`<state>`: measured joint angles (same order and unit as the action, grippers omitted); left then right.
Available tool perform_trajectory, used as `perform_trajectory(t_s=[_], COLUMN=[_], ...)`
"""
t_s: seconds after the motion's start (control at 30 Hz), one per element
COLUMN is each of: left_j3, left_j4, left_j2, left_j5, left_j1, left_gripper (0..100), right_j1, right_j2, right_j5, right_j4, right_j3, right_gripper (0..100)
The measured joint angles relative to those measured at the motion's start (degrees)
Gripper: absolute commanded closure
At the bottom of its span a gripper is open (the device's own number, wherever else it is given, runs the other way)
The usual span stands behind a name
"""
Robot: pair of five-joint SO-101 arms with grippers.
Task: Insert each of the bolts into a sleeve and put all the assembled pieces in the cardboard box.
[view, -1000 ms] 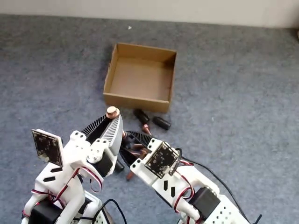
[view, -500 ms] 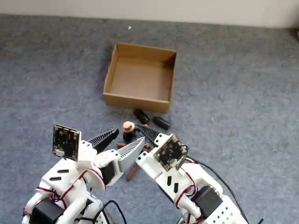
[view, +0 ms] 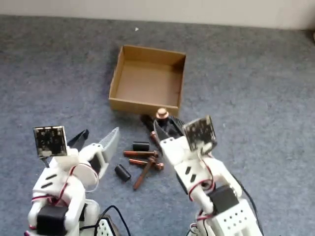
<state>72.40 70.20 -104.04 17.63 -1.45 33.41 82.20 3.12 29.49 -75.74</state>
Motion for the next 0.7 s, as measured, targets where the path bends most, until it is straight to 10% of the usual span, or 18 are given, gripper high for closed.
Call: perform_trajectory(t_s=[0.43, 0.7], left_j3=[20.0, 20.9], left_j4=[-4.2, -6.2], left_j2=[0.2, 0.2], left_j5=[-0.7, -0.7], left_j1=[-6.3, -6.3], left_gripper=[70, 70], right_j1=[-2.3, -5.4], right_j2=[-44.6, -68.0], right_j5=[0.0, 0.0], right_j4=[-0.1, -20.1], right_j3=[30.1, 43.0], right_gripper=[99.4, 99.4])
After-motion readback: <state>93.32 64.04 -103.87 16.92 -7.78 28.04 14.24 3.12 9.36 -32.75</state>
